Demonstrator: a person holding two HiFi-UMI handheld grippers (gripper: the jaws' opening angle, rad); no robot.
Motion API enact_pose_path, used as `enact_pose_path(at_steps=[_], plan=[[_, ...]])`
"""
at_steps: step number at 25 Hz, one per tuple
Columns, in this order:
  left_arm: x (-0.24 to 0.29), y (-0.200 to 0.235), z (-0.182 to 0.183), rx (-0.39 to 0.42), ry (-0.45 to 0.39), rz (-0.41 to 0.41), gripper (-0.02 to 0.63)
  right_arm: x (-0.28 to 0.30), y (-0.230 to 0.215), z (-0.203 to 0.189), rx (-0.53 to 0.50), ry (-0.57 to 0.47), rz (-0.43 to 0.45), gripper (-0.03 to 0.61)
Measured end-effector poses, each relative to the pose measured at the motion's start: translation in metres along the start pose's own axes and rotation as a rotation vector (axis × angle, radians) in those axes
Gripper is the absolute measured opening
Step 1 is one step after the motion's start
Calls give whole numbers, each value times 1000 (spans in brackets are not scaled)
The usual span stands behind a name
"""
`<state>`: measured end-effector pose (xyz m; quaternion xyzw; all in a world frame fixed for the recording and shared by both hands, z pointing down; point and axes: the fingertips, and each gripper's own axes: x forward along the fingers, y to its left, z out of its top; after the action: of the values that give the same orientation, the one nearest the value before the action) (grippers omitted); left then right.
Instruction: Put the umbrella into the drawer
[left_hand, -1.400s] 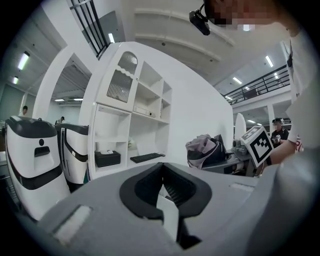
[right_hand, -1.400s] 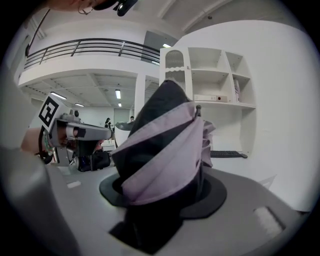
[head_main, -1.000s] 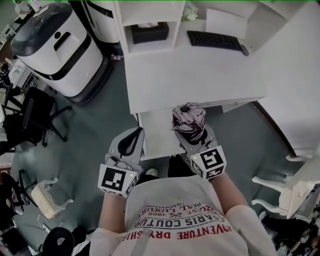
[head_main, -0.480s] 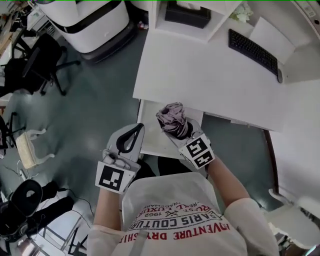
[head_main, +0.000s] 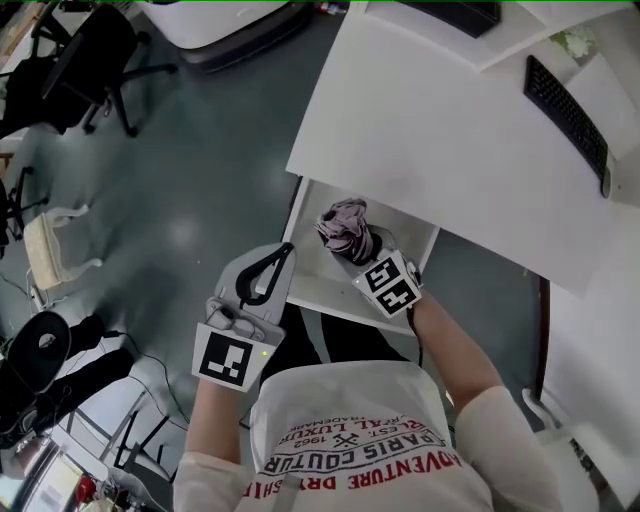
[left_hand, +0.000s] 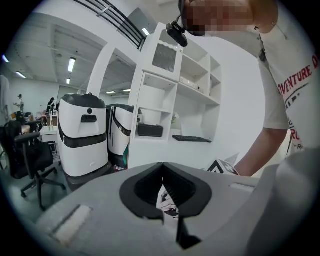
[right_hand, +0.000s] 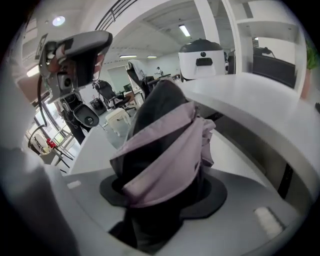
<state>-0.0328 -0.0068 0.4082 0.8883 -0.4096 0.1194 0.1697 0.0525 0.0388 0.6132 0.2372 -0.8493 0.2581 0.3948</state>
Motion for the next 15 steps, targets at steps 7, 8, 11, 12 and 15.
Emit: enact_pose_path(at_steps=[7, 8, 11, 12, 15], plan=[[20, 13, -30, -44, 9, -6, 3, 51, -6, -32, 17, 68, 43, 230], [23, 16, -34, -45, 14, -5, 4, 57, -8, -34, 13, 72, 47, 230], [30, 26, -41, -50, 19, 2, 3, 74, -12, -41, 22, 90, 57, 230], [32, 29, -43, -53, 18, 4, 3, 79, -14, -43, 28, 92, 60, 230], [35, 32, -50, -57, 18, 5, 4, 93, -20, -50, 43, 98, 52, 230]])
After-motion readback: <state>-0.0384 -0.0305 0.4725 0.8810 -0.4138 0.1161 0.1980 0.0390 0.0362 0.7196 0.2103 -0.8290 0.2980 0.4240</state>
